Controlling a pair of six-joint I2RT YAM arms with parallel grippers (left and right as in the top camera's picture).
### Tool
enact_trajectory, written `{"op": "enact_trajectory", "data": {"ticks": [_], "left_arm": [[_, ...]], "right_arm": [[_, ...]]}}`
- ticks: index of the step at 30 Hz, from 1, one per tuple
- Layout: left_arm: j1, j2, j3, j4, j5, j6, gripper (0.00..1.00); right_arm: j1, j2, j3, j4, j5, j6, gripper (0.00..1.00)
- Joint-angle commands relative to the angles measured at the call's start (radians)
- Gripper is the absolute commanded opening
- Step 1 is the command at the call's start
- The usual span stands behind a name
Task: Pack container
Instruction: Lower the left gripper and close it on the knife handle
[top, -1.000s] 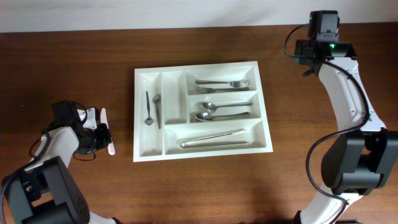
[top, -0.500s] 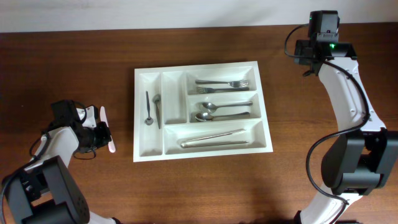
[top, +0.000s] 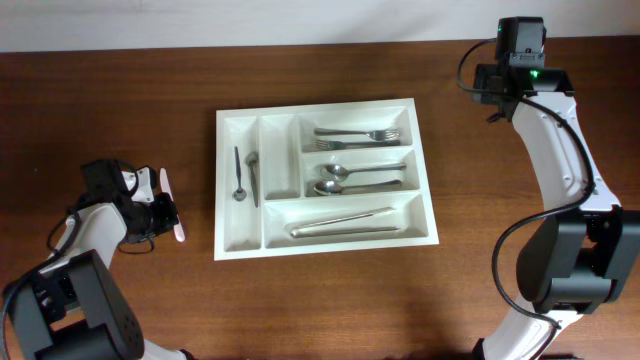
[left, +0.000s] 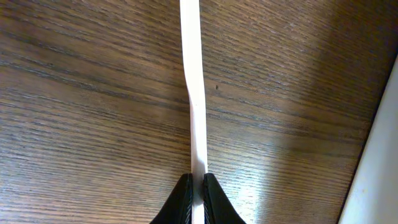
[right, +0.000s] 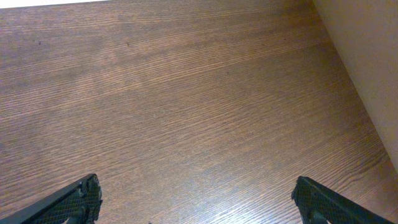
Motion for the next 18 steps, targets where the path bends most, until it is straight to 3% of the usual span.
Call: {"op": "enact_trajectory", "data": {"ticks": [1, 11, 18], "left_arm": [[-0.003, 0.022, 0.016, 0.005, 0.007, -0.013, 0.02], [-0.003, 0.043, 0.016, 0.019, 0.007, -0.013, 0.02], [-0.003, 0.162, 0.016, 0.036, 0.008, -0.013, 0.02]], "right_arm": [[-0.008, -0.005, 0.006, 0.0, 0.004, 0.008, 0.99], [-0.008, -0.005, 0.006, 0.0, 0.004, 0.008, 0.99], [-0.008, -0.005, 0.006, 0.0, 0.004, 0.008, 0.99]]}}
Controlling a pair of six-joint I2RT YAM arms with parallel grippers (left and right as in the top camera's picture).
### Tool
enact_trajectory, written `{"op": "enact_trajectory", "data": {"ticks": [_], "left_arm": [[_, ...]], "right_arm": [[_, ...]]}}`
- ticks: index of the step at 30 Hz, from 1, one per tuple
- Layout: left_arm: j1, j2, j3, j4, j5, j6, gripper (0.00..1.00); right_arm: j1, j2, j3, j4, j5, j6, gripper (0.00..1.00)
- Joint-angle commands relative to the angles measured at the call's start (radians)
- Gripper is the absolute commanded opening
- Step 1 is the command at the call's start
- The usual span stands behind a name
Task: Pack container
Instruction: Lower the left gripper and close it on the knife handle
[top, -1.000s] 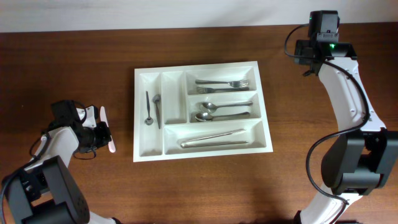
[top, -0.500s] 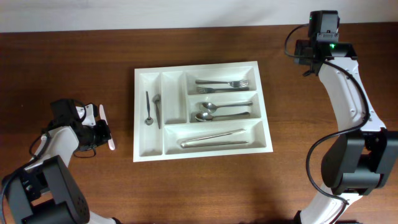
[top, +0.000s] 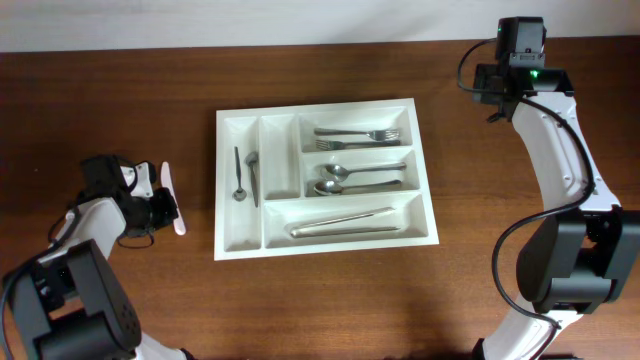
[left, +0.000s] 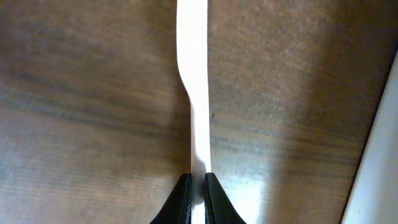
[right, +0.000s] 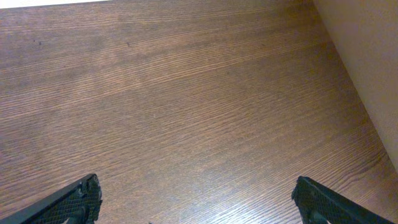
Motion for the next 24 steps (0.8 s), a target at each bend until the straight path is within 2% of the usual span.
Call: {"op": "enact_trajectory", "data": {"ticks": [1, 14, 24], "left_arm": [[-0.004, 0.115, -0.022, 0.0, -0.027, -0.006, 0.02], [-0.004, 0.202, -0.022, 0.018, -0.03, -0.006, 0.03], [-0.003, 0.202, -0.022, -0.018, -0.183, -0.1, 0.02]], "right_arm": [[-0.008, -0.005, 0.006, 0.0, 0.004, 0.008, 0.99], [-0.008, -0.005, 0.006, 0.0, 0.004, 0.008, 0.99], [-0.008, -0.005, 0.006, 0.0, 0.004, 0.008, 0.99]]}}
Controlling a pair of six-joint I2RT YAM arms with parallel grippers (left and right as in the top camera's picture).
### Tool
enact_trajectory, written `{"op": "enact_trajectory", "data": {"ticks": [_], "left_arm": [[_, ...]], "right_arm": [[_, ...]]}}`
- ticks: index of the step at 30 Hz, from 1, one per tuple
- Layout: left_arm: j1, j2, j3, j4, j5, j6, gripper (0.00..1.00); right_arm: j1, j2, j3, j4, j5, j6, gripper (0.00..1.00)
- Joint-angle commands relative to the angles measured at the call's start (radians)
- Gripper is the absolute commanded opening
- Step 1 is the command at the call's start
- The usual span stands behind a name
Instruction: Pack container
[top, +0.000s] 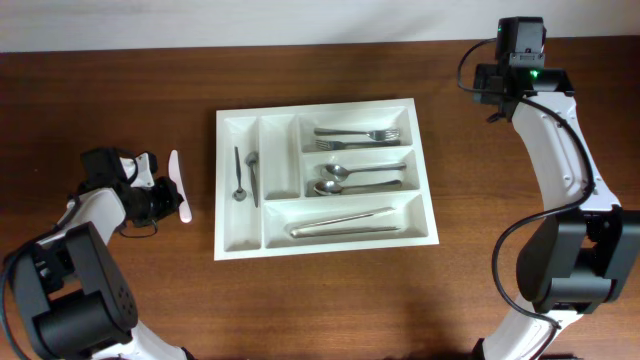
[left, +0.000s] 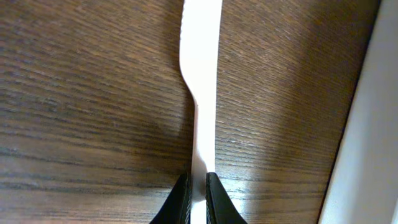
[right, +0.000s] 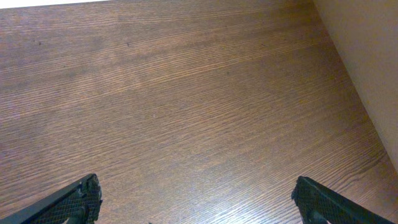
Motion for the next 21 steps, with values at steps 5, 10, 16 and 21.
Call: {"op": "enact_trajectory", "data": {"ticks": [5, 10, 16, 21], "left_arm": [[-0.002, 0.113, -0.073, -0.056, -0.301, -0.057, 0.02], [0.005, 0.113, -0.073, -0.055, -0.305, -0.069, 0.02], [0.006, 0.113, -0.068, -0.031, -0.293, -0.075, 0.02], [0.006, 0.113, -0.03, -0.031, -0.293, -0.075, 0.33]], "right_arm": [[-0.008, -0.005, 0.006, 0.0, 0.004, 0.008, 0.99], [-0.008, -0.005, 0.006, 0.0, 0.004, 0.008, 0.99], [-0.008, -0.005, 0.006, 0.0, 0.004, 0.008, 0.99], [-0.008, -0.005, 0.006, 0.0, 0.004, 0.008, 0.99]]}}
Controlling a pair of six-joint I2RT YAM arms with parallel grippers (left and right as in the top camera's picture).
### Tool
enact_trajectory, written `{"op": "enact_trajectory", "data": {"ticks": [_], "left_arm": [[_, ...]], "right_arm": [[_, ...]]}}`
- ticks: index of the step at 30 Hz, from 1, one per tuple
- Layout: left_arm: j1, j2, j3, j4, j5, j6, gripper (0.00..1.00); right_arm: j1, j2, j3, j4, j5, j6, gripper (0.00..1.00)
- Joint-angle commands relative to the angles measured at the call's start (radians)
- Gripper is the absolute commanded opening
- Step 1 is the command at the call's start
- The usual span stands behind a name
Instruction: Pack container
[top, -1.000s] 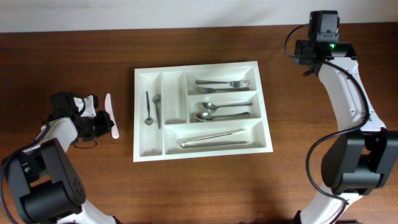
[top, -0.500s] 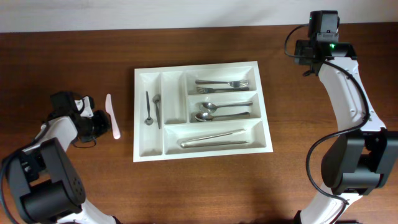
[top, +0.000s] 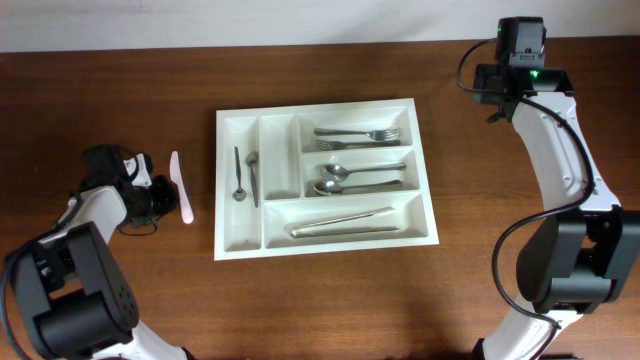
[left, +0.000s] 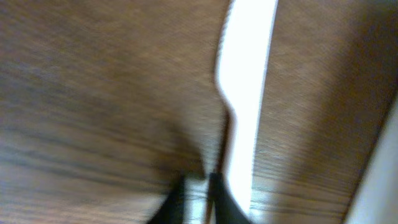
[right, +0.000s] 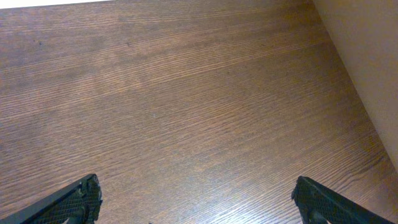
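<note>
A white plastic knife lies on the wooden table just left of the white cutlery tray. My left gripper sits at the knife's left side. The left wrist view is blurred: the knife shows just right of the right finger, not between the jaws, and the left gripper stands slightly open on bare wood. The tray holds forks, spoons, a metal knife and small spoons. My right gripper hangs wide open over bare table at the back right.
The tray's edge shows at the right of the left wrist view. One tall tray compartment holds nothing. A pale wall borders the table beside the right arm.
The white knife was pinched between my left gripper's jaws; now it lies just right of them and the jaws stand a little apart. The right arm is unchanged.
My left gripper was shut on the white knife some way left of the tray. At each later moment the knife stood a little nearer the tray and further back. Now it lies beside the tray, out of the jaws. The right arm stayed put throughout.
</note>
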Motion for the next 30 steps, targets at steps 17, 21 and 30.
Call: {"op": "enact_trajectory", "data": {"ticks": [17, 21, 30], "left_arm": [[-0.001, 0.111, 0.049, -0.061, -0.099, 0.027, 0.46], [-0.021, 0.111, 0.069, -0.061, -0.091, 0.042, 0.47], [-0.068, 0.111, 0.076, -0.06, -0.054, 0.119, 0.47]], "right_arm": [[-0.008, -0.005, 0.006, 0.0, 0.004, 0.008, 0.99], [-0.008, -0.005, 0.006, 0.0, 0.004, 0.008, 0.99], [-0.008, -0.005, 0.006, 0.0, 0.004, 0.008, 0.99]]}}
